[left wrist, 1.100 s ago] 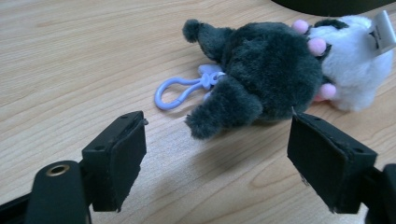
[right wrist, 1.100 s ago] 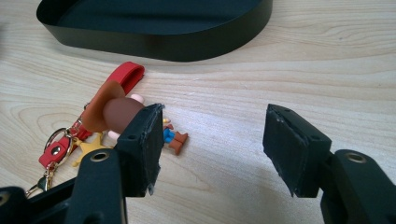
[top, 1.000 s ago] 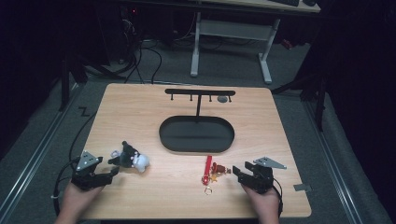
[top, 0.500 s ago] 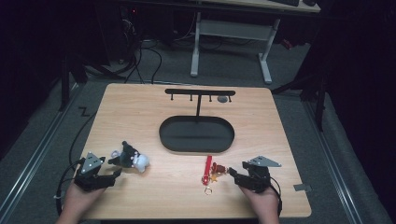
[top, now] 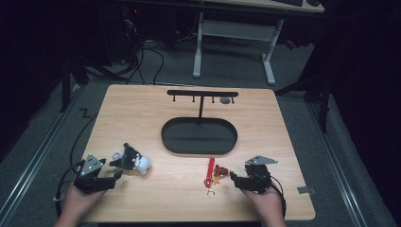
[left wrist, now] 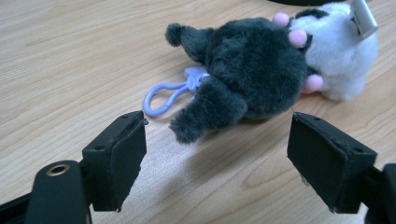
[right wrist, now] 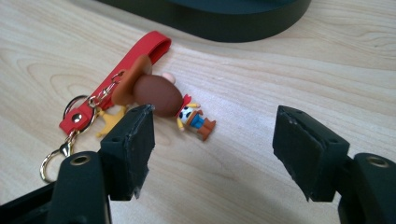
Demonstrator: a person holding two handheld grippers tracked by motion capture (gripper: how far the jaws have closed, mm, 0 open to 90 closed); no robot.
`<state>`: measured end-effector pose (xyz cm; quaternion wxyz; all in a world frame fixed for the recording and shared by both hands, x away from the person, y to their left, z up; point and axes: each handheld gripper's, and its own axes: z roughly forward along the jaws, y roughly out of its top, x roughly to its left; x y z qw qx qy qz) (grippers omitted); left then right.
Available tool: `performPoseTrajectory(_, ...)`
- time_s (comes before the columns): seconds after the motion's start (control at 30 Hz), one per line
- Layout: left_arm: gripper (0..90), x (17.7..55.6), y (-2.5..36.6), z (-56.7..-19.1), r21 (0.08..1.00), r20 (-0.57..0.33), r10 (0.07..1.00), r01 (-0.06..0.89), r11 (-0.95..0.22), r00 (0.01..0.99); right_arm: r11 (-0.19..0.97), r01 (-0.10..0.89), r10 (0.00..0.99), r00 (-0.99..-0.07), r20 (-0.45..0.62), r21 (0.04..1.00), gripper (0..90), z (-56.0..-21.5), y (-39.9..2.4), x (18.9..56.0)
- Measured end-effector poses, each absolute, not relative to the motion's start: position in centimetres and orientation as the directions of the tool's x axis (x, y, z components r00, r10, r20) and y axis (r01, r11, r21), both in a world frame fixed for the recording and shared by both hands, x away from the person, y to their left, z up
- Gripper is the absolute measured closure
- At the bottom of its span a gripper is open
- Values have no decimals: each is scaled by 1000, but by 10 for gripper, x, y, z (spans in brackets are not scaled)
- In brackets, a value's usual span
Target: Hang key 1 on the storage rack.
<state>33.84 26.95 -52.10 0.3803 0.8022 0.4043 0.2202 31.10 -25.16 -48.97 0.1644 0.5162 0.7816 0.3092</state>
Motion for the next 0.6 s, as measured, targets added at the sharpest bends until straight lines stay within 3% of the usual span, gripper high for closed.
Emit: performPoseTrajectory(0.6,198,333,267,-517,798,51,807,462,-387,588,387,768,892,-452,3,510,248,-484,-240,314)
